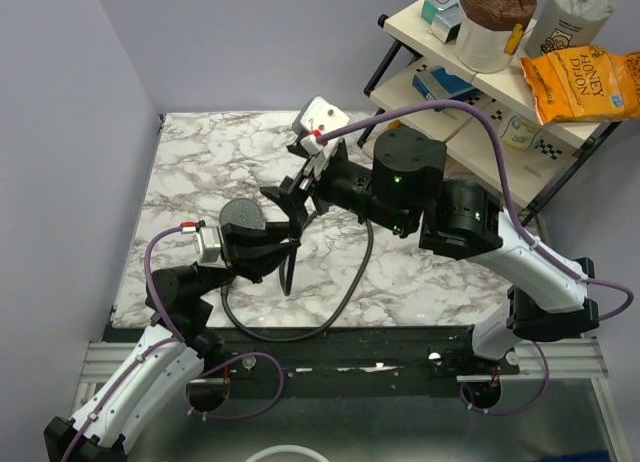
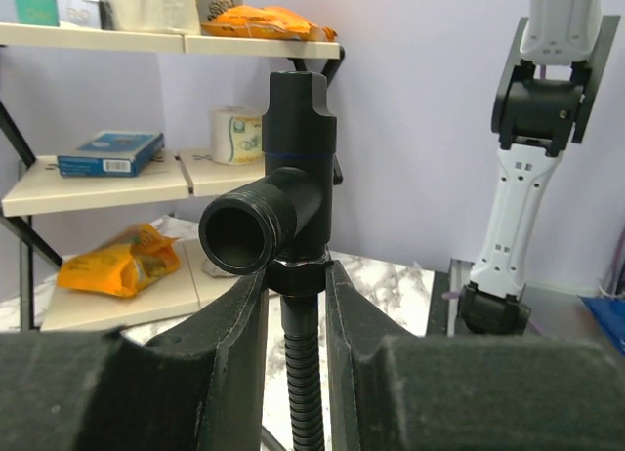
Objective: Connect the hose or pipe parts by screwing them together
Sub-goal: Install the adaptor on the pipeline.
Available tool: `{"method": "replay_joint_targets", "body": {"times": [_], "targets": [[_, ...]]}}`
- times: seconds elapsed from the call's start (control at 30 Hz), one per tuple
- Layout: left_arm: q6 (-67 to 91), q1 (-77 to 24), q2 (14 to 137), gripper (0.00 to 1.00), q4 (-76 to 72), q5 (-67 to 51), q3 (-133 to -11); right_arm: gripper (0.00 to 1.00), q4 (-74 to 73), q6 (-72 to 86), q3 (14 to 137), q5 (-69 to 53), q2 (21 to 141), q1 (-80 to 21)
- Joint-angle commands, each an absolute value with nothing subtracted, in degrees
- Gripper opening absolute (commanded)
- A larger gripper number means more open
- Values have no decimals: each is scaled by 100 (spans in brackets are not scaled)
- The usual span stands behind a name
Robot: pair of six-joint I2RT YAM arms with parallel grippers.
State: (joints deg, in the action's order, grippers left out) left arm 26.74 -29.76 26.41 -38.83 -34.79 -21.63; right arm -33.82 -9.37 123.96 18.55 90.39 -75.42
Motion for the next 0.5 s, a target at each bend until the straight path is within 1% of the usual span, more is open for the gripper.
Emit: {"method": "replay_joint_targets", "body": {"times": [0.0, 0.07, 0.1, 0.2, 0.3, 0.47], "targets": [[2804, -3032, 2707, 0, -4008, -3884, -2391, 84, -4700, -1748, 12840, 145, 9299, -7401], [2812, -3050, 2725, 0, -3999, -3955, -2382, 88, -4868, -1863, 12928, -174, 9316, -7374], [2804, -3059, 2751, 0, -3999, -3964, -2373, 92, -5026, -2002, 12964, -393, 9351, -7374], [2830, -3076, 2760, 0, -4017, -3990, -2373, 96, -5333, -2214, 13147, -352, 9474, -7374], [2830, -3085, 2777, 0, -4052, -4025, -2391, 97, -5886, -2495, 13525, -317, 9790, -7374], [2874, -3085, 2760, 0, -4104, -4052, -2417, 98, -5968, -2944, 13483, 237, 10045, -7374]]}}
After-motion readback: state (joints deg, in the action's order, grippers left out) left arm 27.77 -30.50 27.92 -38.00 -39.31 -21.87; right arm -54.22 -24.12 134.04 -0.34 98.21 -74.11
